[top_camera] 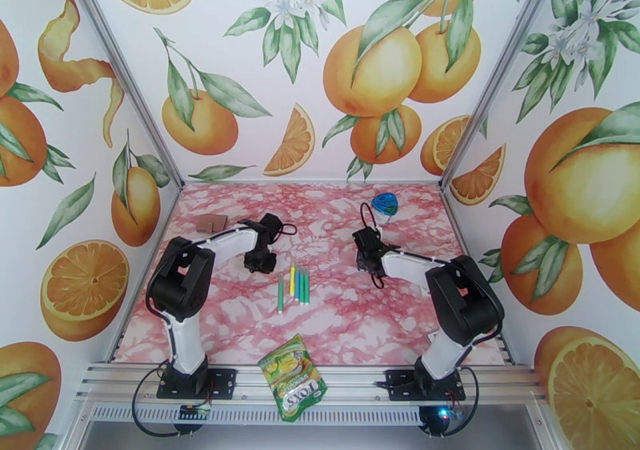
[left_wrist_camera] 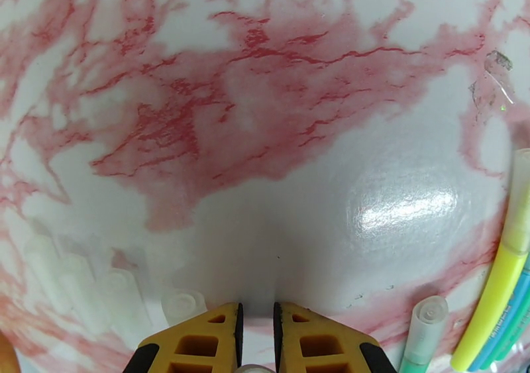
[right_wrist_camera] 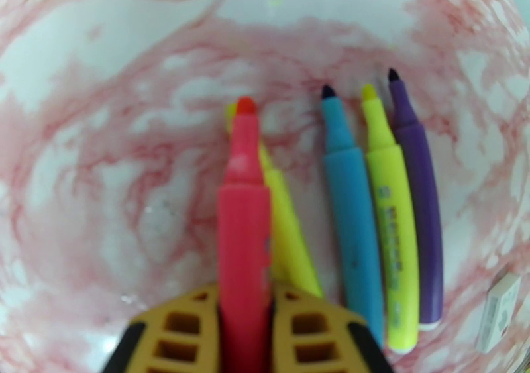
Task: Open the pen caps
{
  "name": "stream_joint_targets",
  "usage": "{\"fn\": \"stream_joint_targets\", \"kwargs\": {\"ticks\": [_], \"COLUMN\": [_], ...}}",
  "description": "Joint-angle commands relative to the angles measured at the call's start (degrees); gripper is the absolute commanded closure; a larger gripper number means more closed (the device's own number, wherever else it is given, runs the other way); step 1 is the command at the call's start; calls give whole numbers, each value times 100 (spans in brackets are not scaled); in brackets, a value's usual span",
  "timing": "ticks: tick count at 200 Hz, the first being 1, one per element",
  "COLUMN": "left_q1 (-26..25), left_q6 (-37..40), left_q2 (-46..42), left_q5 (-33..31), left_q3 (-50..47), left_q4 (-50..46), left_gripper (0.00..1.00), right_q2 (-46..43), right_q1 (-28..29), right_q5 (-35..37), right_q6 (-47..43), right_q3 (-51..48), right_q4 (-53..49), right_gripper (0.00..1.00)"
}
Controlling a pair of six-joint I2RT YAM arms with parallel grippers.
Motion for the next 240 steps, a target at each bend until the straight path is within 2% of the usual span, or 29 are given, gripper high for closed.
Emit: {"fn": "stream_joint_targets", "kwargs": {"ticks": [1, 63, 103, 140, 240], "left_q1": [-49, -84, -90, -96, -107], "left_q6": [45, 48, 50, 43, 63], "left_q2": [110, 176, 176, 168, 47], "left_q5": [-114, -201, -264, -307, -388], "left_q3": [143, 199, 187, 196, 345], "left_q4": [-93, -213, -237, -272, -413], "left_gripper": [93, 86, 80, 75, 73], "right_q2": [71, 161, 161, 164, 128], "right_q1": [-52, -61, -61, -61, -62], "right_q5": [223, 242, 211, 235, 420], "right_q6": [-2, -43, -71, -101, -219], "right_q3": [77, 114, 145, 167, 224], "right_q4": [-149, -202, -230, -262, -402], "right_gripper": [100, 95, 84, 82, 72]}}
